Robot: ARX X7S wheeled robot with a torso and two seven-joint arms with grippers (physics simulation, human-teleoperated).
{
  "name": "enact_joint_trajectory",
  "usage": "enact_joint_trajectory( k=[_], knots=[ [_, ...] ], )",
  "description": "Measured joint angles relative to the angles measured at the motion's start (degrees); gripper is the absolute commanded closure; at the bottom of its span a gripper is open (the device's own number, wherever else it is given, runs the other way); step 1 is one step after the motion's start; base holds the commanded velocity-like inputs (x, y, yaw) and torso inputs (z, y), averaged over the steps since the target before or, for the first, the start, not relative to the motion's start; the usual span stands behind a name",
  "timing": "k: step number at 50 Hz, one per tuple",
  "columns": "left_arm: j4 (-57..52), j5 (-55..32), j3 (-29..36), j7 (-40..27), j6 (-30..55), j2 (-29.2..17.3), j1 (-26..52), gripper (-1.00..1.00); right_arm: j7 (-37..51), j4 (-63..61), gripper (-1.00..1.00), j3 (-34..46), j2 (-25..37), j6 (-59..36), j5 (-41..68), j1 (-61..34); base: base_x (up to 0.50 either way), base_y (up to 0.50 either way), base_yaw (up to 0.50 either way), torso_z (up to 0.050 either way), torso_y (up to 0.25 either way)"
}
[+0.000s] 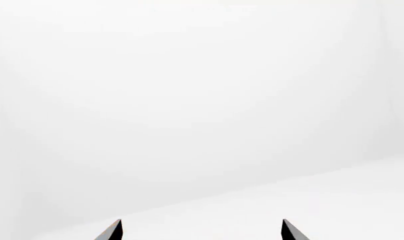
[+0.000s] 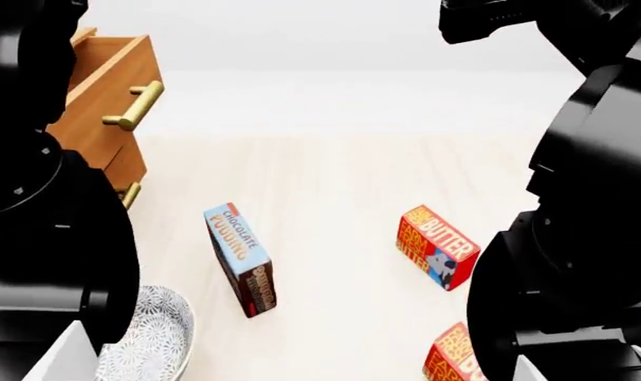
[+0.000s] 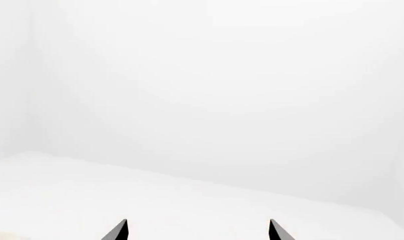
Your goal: Put the butter at the front in the top drawer of the cabinet and close it.
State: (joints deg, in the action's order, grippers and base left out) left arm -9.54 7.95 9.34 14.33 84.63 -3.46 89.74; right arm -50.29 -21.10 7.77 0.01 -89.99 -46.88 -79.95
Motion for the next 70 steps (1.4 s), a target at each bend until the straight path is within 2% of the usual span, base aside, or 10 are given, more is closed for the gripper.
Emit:
enact_joint_trajectory(
  k=[9, 12, 15, 19, 23, 29, 37, 45, 60, 70],
  knots=[
    [-0.89, 0.57, 5.28, 3.37, 2.4, -2.42, 0.79, -1.0, -3.14, -0.78, -1.0, 0.56, 0.0, 0.0, -2.8, 0.63, 0.0, 0.0, 0.0, 0.0, 0.0],
    [3.57, 7.55, 10.24, 11.46, 3.18, -3.96, 3.61, -1.0, -3.56, -1.28, -1.0, 0.68, 0.0, 0.0, -3.04, 1.05, 0.0, 0.0, 0.0, 0.0, 0.0],
    [12.15, 15.05, 18.2, 24.08, 3.73, -7.38, 8.68, -1.0, -3.42, -1.9, -1.0, 0.76, 0.03, 0.06, -2.68, 1.72, 0.0, 0.0, 0.0, 0.0, 0.0],
    [21.29, 19.21, 28.19, 41.07, 4.27, -11.6, 14.59, -1.0, -2.84, -2.55, -1.0, 0.71, 0.12, 0.22, -1.77, 2.55, 0.0, 0.0, 0.0, 0.0, 0.0],
    [27.41, 21.4, 35.37, 52.47, 4.63, -14.79, 18.43, -1.0, -2.47, -3.09, -1.0, 0.71, 0.21, 0.28, -1.15, 3.22, 0.0, 0.0, 0.0, 0.0, 0.0],
    [33.17, 22.88, 42.08, 62.92, 4.96, -18.0, 21.82, -1.0, -2.29, -3.56, -1.0, 0.67, 0.31, 0.36, -0.81, 3.97, 0.0, 0.0, 0.0, 0.0, 0.0],
    [37.52, 22.98, 46.22, 69.93, 5.18, -20.38, 24.11, -1.0, -2.07, -3.96, -1.0, 0.6, 0.37, 0.47, -0.46, 4.75, 0.0, 0.0, 0.0, 0.0, 0.0],
    [40.76, 27.88, 43.09, 73.08, 5.28, -20.65, 23.35, -1.0, -1.86, -4.25, -1.0, 0.5, 0.42, 0.55, -0.07, 5.48, 0.0, 0.0, 0.0, 0.0, 0.0],
    [41.79, 47.88, 22.4, 75.04, 5.3, -16.85, 14.18, -1.0, 0.59, -4.31, -1.0, -0.07, 0.49, 1.3, 3.12, 7.36, 0.0, 0.0, 0.0, 0.0, 0.0],
    [41.67, 55.11, 13.48, 73.18, 4.22, -14.05, 8.95, -1.0, 3.65, -4.27, -1.0, -0.33, 0.51, 1.82, 6.75, 8.67, 0.0, 0.0, 0.0, 0.0, 0.0]
  ],
)
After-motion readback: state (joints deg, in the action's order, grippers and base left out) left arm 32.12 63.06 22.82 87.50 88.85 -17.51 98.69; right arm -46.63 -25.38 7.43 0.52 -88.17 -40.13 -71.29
